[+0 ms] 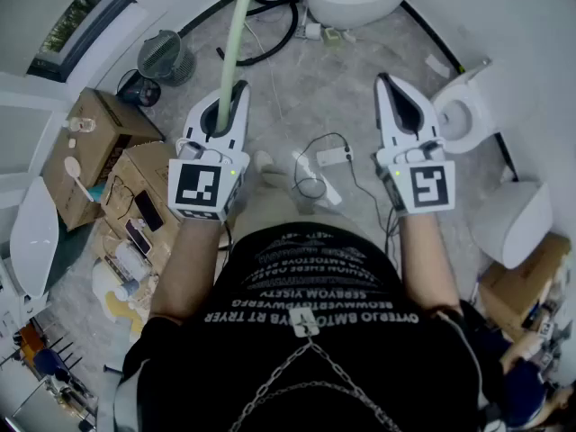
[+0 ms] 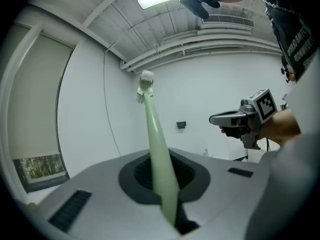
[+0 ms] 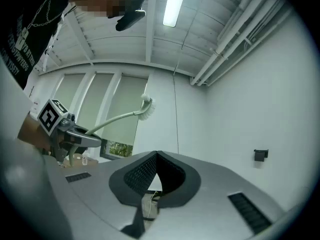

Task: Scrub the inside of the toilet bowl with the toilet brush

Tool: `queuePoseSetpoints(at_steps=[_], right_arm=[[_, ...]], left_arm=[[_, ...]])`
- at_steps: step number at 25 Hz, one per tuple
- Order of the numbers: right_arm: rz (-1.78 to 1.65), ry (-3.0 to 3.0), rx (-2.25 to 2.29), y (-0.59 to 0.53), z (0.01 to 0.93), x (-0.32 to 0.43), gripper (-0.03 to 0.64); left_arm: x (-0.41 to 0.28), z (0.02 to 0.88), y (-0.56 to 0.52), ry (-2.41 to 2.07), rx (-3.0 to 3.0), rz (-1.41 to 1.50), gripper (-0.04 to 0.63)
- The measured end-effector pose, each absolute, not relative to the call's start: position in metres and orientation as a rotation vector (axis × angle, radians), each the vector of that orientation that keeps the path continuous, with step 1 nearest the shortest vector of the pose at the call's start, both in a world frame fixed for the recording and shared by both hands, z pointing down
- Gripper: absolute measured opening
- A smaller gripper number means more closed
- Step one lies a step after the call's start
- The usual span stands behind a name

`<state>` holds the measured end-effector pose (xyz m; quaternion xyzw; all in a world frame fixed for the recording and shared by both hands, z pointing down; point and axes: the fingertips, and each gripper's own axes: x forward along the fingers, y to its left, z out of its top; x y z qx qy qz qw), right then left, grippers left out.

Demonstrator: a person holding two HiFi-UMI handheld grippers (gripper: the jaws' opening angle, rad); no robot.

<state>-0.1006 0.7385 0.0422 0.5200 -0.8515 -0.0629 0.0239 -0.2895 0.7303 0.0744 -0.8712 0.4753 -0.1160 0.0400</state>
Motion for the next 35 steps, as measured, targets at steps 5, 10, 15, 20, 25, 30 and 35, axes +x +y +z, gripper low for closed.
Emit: queuePoseSetpoints(at_steps=[5,10,15,20,25,30,35], right_arm=[[-0.146,-2.659,1.582,0.749,0.052,-0.09,0.002],[-0.126,-2.662,1.588,0.732,0.061,-0.09,0.002],[-0.11,-2.644,1.617,0.699,0.07,-0.092,0.002],[-0.1,-2.609,1.635,0.658,0.071,-0.092,0.002],[-0.081,-2.576,1.652,0.619,0.075,-0.099,0.002],[-0.081,-2.56,1.646,0.586,0.073,-0.123,0.002],[-0.088,-2.558,1.646,0.56,0.07,-0.145,0.002]], left_arm=[[-0.274,0.071,0.741,1.469,-2.659,-0.346,0.002],[-0.266,0.071,0.724,1.448,-2.673,-0.341,0.002],[-0.263,0.078,0.684,1.431,-2.707,-0.331,0.002],[-0.27,0.084,0.637,1.405,-2.714,-0.358,0.002],[-0.288,0.088,0.593,1.419,-2.724,-0.356,0.0],[-0.307,0.083,0.556,1.41,-2.755,-0.309,0.0],[-0.324,0.088,0.532,1.336,-2.76,-0.328,0.0]])
